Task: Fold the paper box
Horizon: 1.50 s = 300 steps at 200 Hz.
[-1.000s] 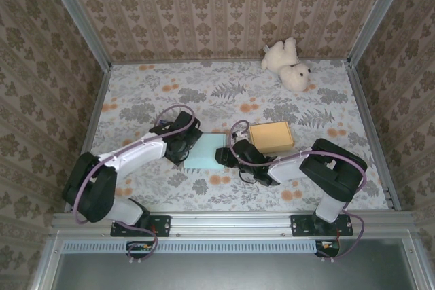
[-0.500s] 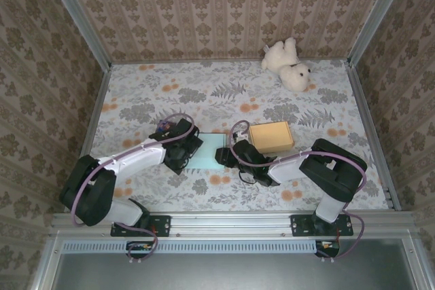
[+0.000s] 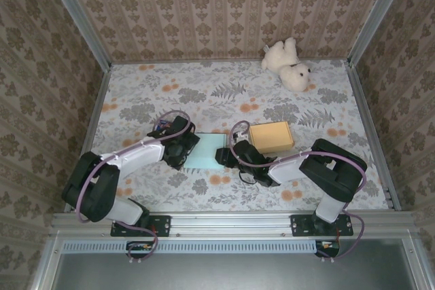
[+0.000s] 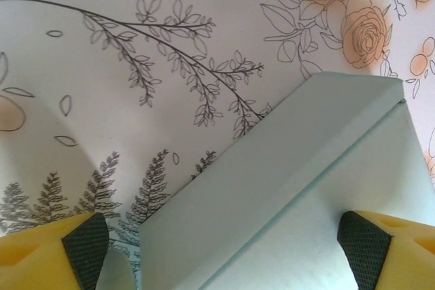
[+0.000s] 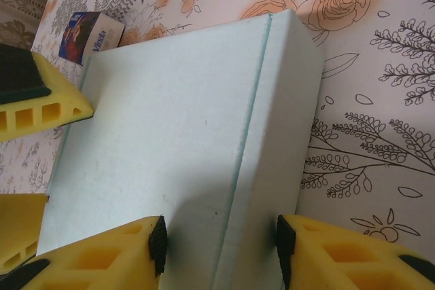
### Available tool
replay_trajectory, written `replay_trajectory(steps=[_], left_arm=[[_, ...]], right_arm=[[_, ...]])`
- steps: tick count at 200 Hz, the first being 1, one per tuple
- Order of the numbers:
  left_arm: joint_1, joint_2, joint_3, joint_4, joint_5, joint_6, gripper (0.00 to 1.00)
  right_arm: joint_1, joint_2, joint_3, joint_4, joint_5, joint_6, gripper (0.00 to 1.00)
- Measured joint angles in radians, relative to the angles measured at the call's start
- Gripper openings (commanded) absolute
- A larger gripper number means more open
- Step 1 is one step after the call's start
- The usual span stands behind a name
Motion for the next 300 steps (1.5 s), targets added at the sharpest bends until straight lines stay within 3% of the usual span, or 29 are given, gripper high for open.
replay_trajectory(steps=[83, 188, 300], left_arm=[[-0.001, 0.024, 0.002, 0.055, 0.008, 0.005, 0.82], [0.000, 0.039, -0.014, 0.120, 0.008, 0.029, 0.80], [0.005, 0.035, -0.025, 0.144, 0.019, 0.029, 0.79]], right_arm=[[0.000, 0.006, 0.000, 0.007, 0.028, 0.000, 0.49], [-0.006, 0.000, 0.000, -0.005, 0.048, -0.021, 0.50], [0.026, -0.214, 0.024, -0.291, 0.026, -0.143, 0.53]])
